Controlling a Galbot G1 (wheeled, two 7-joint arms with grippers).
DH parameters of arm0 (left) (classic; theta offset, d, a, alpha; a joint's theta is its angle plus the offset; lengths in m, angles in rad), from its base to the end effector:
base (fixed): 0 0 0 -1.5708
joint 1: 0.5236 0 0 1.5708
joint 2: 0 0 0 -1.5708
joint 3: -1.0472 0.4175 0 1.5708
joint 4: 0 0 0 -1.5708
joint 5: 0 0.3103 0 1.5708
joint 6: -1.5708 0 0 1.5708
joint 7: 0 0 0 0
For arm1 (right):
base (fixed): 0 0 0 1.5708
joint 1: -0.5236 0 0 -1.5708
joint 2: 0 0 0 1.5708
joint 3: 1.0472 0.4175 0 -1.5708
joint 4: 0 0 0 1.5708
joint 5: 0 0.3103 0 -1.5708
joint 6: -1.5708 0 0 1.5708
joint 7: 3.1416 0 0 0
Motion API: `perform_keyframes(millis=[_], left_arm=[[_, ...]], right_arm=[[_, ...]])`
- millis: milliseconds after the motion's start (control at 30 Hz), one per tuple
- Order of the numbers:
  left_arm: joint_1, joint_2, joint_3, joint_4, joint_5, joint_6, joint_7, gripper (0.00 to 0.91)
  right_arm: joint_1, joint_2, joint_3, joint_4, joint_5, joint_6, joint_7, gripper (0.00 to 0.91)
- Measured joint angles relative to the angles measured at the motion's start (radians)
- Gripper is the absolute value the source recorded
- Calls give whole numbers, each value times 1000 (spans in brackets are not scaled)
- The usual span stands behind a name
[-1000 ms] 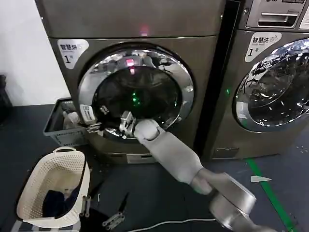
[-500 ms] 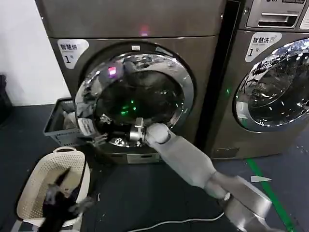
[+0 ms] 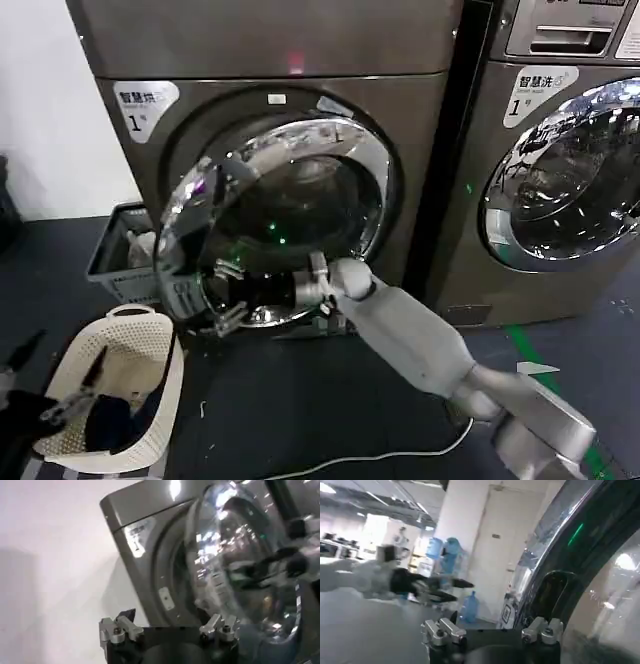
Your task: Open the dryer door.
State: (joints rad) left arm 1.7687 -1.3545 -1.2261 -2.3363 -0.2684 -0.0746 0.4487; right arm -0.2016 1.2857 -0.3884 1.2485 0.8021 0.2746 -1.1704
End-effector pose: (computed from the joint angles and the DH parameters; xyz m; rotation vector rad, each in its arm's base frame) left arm 0.0181 0.1846 -0.2380 0.1531 2.9256 0.6201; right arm 0.5389 0.0783 -0.2369 -2.2239 1.6671 -0.1049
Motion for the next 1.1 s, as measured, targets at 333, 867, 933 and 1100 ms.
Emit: perform_keyframes(millis=[333, 867, 933, 1100], left_arm=[[-51, 53, 18, 50, -44, 8, 4, 907], [-118, 172, 131, 76, -71, 4, 54, 907], [-129, 184, 146, 81, -71, 4, 54, 907], [-157, 218, 191, 99, -70, -1, 63, 907]], right_arm=[[-63, -127, 43, 116, -19, -41, -208, 907], [-171, -286, 221, 174, -30, -31, -256, 907], [-192, -308, 261, 178, -30, -28, -256, 907], [-299, -369, 417, 222, -30, -27, -250, 907]])
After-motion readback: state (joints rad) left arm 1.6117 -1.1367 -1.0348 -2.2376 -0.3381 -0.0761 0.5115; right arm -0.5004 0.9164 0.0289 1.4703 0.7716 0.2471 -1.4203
